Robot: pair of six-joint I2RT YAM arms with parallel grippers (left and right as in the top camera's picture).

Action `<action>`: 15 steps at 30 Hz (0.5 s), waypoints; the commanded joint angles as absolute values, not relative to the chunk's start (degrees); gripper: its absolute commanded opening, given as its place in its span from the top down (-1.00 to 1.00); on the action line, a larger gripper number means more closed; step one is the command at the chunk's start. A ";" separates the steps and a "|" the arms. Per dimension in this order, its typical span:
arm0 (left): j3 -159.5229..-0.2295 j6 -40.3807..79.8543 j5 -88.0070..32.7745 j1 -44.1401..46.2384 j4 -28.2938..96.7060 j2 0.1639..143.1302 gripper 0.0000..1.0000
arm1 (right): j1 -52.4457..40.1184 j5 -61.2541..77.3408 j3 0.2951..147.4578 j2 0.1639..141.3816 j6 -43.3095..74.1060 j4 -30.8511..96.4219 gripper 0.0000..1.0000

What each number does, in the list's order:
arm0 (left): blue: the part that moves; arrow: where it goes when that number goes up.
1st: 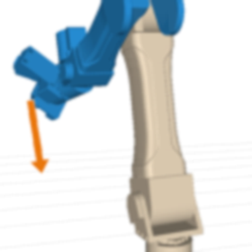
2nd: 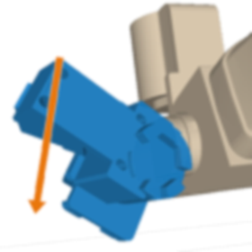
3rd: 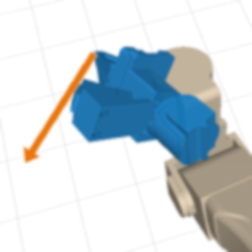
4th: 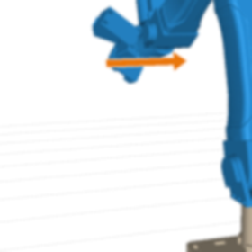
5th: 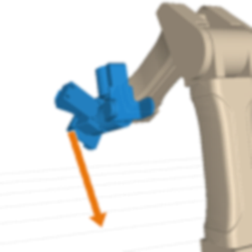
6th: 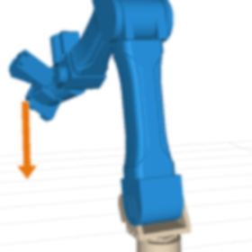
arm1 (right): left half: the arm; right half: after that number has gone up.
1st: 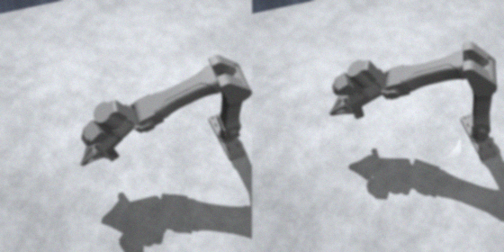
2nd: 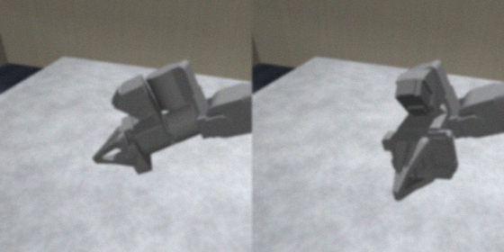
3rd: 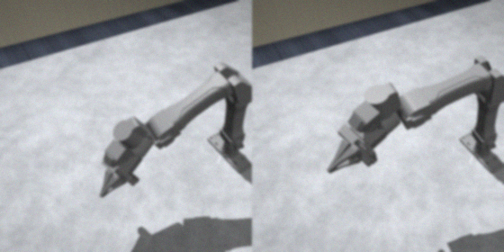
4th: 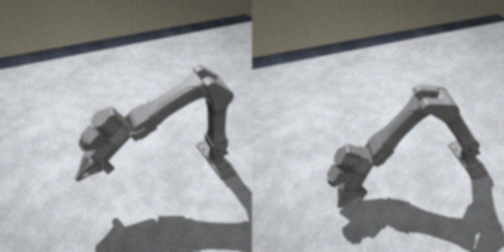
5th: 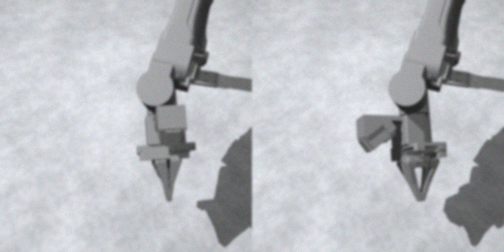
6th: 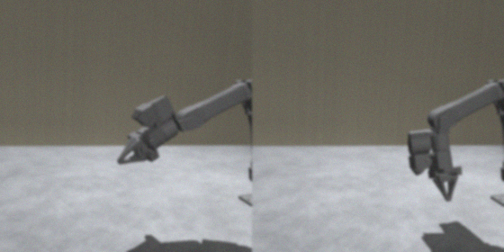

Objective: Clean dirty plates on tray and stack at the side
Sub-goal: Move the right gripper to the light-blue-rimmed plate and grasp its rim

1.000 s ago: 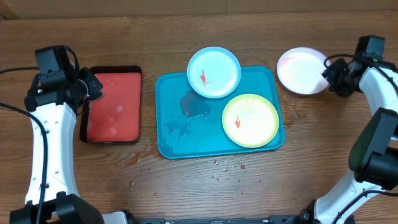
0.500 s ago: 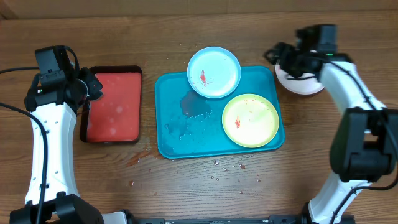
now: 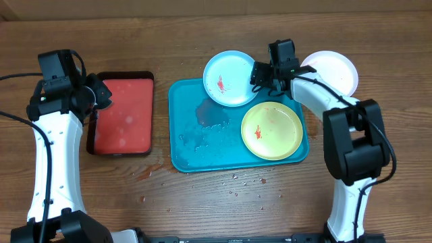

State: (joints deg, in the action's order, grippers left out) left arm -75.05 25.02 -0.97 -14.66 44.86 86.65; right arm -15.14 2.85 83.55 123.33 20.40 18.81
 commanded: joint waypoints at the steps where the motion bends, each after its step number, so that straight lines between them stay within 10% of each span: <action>1: -75.13 23.99 -2.24 -14.55 44.80 86.89 0.92 | -15.84 5.87 83.53 123.57 16.27 17.85 -0.33; 15: -75.16 23.99 -2.63 -14.55 44.80 86.89 0.91 | -20.40 7.62 83.83 123.46 9.96 22.96 0.67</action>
